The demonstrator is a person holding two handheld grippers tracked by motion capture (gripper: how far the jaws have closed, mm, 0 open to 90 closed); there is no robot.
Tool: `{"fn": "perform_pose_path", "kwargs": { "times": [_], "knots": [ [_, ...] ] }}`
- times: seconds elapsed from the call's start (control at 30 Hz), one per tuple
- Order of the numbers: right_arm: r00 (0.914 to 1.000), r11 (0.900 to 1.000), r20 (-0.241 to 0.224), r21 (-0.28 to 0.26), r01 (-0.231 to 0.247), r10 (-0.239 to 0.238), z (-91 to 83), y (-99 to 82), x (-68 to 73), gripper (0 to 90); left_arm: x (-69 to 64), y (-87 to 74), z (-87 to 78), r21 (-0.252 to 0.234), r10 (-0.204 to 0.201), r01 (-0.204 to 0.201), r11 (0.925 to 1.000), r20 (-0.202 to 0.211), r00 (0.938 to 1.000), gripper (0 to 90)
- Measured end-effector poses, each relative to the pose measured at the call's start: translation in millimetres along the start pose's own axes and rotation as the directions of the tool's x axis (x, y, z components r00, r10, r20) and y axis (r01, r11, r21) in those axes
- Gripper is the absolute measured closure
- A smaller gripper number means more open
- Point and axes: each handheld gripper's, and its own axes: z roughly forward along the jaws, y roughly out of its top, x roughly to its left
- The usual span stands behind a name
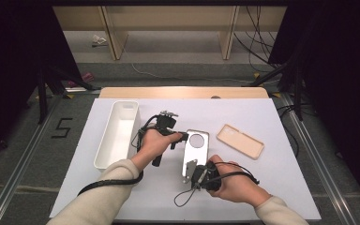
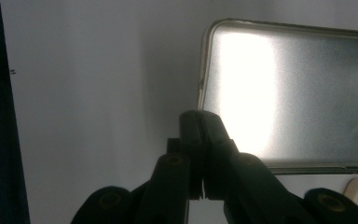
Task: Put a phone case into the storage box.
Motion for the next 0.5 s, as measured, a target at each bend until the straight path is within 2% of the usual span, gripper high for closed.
{"fn": "perform_pose_path", "kwargs": {
  "times": [0.17,0.33,0.5],
  "knots": [
    [0.9999,1.0,0.015,0.001,0.001,-0.002,0.0,0.0,-0.5,89.1,1.6,-0.2,0.5,0.001,-0.014,0.014,0.9999,-0.012,0.9998,79.4],
    [0.9997,1.0,0.023,0.001,0.004,-0.004,-1.0,0.5,-0.3,89.1,1.7,-0.6,2.2,0.01,-0.038,0.039,0.9992,-0.013,0.9992,71.7],
    [0.9995,1.0,0.031,0.0,0.009,-0.009,-1.3,0.7,0.1,89.2,2.7,-0.5,5.3,0.027,-0.059,0.06,0.9979,-0.011,0.9982,70.4]
  ]
}}
